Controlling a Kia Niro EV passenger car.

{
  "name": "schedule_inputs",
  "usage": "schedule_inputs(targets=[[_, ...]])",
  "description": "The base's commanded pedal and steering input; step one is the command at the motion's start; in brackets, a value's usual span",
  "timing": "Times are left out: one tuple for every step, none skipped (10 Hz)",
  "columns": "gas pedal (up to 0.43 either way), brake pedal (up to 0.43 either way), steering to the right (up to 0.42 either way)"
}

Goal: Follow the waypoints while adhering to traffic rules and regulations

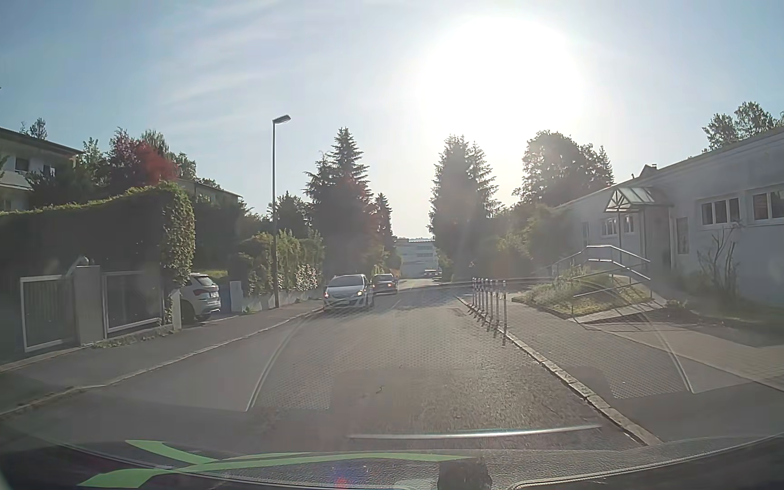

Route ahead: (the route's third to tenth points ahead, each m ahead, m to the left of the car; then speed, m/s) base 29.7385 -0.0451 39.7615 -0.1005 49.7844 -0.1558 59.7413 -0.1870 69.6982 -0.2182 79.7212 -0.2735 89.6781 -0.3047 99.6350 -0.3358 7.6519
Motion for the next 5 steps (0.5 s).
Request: schedule_inputs(targets=[[0.028,0.000,-0.003],[0.039,0.000,-0.003],[0.039,0.000,-0.001],[0.047,0.000,0.001],[0.047,0.000,0.002]])
